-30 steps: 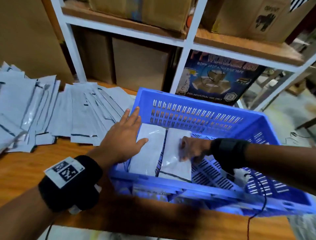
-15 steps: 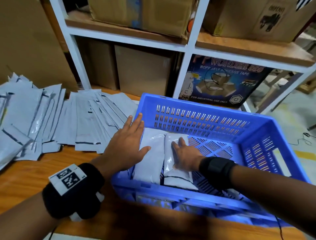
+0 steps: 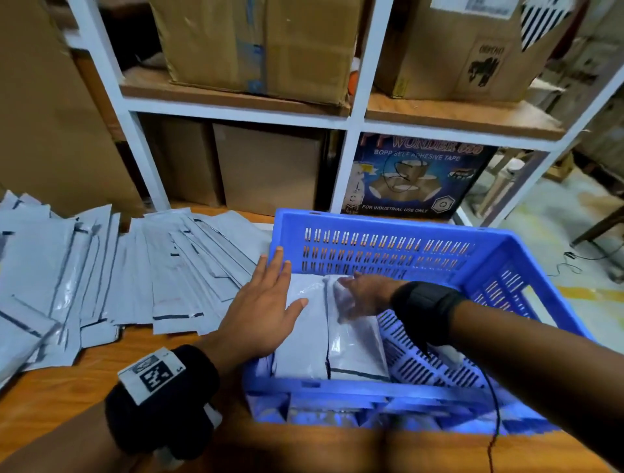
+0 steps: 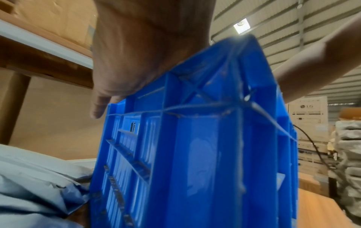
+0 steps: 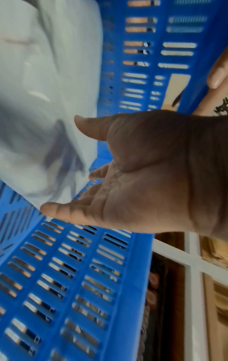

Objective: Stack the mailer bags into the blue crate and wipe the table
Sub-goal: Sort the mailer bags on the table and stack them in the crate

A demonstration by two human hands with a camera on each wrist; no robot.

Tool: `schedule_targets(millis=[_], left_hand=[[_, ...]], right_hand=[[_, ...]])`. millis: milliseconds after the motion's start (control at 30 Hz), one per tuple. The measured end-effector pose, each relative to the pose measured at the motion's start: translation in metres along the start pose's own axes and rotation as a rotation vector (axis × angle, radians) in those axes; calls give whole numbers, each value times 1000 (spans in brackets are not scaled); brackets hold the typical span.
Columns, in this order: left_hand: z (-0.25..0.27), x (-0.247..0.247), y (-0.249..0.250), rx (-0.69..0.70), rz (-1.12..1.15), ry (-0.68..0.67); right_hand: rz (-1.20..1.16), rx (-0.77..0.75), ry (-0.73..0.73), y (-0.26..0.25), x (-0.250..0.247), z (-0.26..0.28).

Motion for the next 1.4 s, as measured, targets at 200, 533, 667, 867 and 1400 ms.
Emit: schedule_targets(millis=[200,533,667,867,1400], left_hand=[[-5,-10,-1,19,103,-294],[46,-102,25,222,205,292],[107,-112,36,185,216,500],[195,-95,31,105,131,636],[340,-21,-165,-331,275,701]], right_hand=[[-49,17,177,-4,-68,40],[-277,-89,582,-26,-118,170],[-465,-183,796,-43,-89,209],[-780,-360,1086,-83,-39,252],[-708,-598,812,-324,18,201]])
Point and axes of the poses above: each hand's wrist, its own z-axis away from the middle knuckle, its own x-axis out of the palm, y = z × x, the point moved 6 cm from there along -z, towards the middle knuckle, and after that the axes turned 3 degrees about z, right-handed, at the moved point
